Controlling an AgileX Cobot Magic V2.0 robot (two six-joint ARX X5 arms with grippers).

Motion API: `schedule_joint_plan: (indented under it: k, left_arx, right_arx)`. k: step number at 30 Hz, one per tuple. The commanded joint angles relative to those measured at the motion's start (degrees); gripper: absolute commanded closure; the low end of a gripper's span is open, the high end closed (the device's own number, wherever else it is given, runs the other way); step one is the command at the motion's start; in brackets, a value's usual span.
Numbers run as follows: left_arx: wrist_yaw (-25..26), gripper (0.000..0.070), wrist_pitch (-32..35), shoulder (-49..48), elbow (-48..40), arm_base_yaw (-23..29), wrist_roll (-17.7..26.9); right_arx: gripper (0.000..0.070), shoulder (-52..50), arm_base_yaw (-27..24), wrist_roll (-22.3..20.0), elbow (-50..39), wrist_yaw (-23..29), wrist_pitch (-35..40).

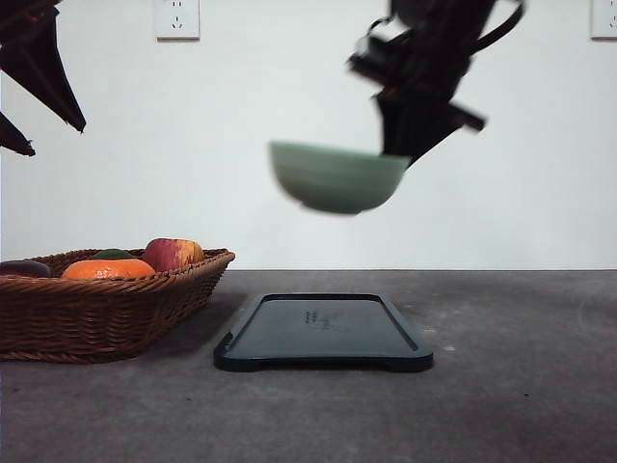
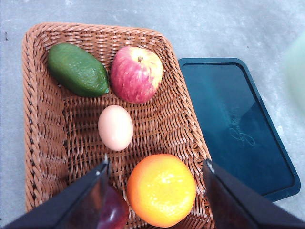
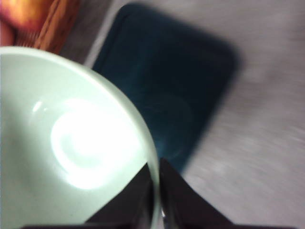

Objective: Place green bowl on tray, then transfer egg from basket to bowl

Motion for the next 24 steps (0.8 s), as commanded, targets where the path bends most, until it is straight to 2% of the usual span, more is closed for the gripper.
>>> schedule_joint_plan:
  k: [1, 5, 17, 24]
  left_arx:
    - [0.26, 0.0313, 0.38, 0.37, 1.40, -0.11, -0.02]
    - [0.26, 0.0313, 0.37, 0.35, 1.40, -0.11, -0.02]
    - [0.26, 0.0313, 0.29, 0.37, 1.40, -0.11, -0.02]
    - [0.26, 0.0313, 0.23, 0.37, 1.40, -0.11, -0.02]
  right_arx:
    - [0.0700, 2.69, 0.95, -0.37, 2.39, 0.23, 0.56]
    - [0.0700, 6.09, 2.41, -0.39, 2.91, 2.83, 1.26]
    - [0.0700, 12.18, 2.43, -0.39, 2.89, 5.66, 3.24]
    - [0.0695, 12.67, 2.47, -0.39, 2.89, 5.51, 4.57]
